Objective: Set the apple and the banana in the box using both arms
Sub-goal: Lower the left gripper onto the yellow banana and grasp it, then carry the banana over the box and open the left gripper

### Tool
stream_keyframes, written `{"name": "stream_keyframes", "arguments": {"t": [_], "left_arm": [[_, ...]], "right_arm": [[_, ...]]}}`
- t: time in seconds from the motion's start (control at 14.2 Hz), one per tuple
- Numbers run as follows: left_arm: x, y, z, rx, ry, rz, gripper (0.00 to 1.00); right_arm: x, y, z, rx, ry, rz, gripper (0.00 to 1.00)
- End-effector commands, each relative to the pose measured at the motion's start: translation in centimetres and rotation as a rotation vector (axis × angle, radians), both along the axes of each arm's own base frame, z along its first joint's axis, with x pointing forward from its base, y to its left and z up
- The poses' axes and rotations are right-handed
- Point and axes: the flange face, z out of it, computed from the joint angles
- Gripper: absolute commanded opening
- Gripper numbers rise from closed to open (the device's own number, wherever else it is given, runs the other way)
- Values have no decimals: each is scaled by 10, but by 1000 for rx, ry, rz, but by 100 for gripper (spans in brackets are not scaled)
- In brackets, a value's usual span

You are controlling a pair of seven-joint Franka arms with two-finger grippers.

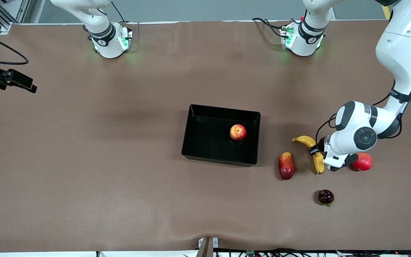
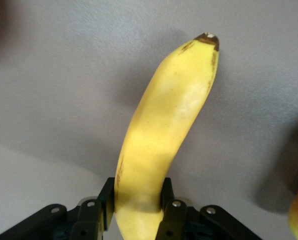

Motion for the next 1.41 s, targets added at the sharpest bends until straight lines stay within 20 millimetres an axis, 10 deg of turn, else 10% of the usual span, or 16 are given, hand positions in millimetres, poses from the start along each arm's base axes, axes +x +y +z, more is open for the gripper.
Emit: {"name": "stream_keyframes", "arguments": {"t": [0.0,0.28,0.56,0.85,1.34], "left_arm": [[-8,-24,73,77,-19,-52,0],[-10,-105,148,31,-45,-63,0],[-33,-224,168,-25,-66,-75,0],[-42,-330,146,-87,-47,5,0],[-73,-422,65,15,-72,73,0]], "right_arm": [[0,3,5,-3,1,-5,100],[0,4,5,-3,3,-5,100],[0,21,6,-6,-2,15,100],[0,20,4,-7,4,16,100],[1,15,4,-7,3,10,100]]}}
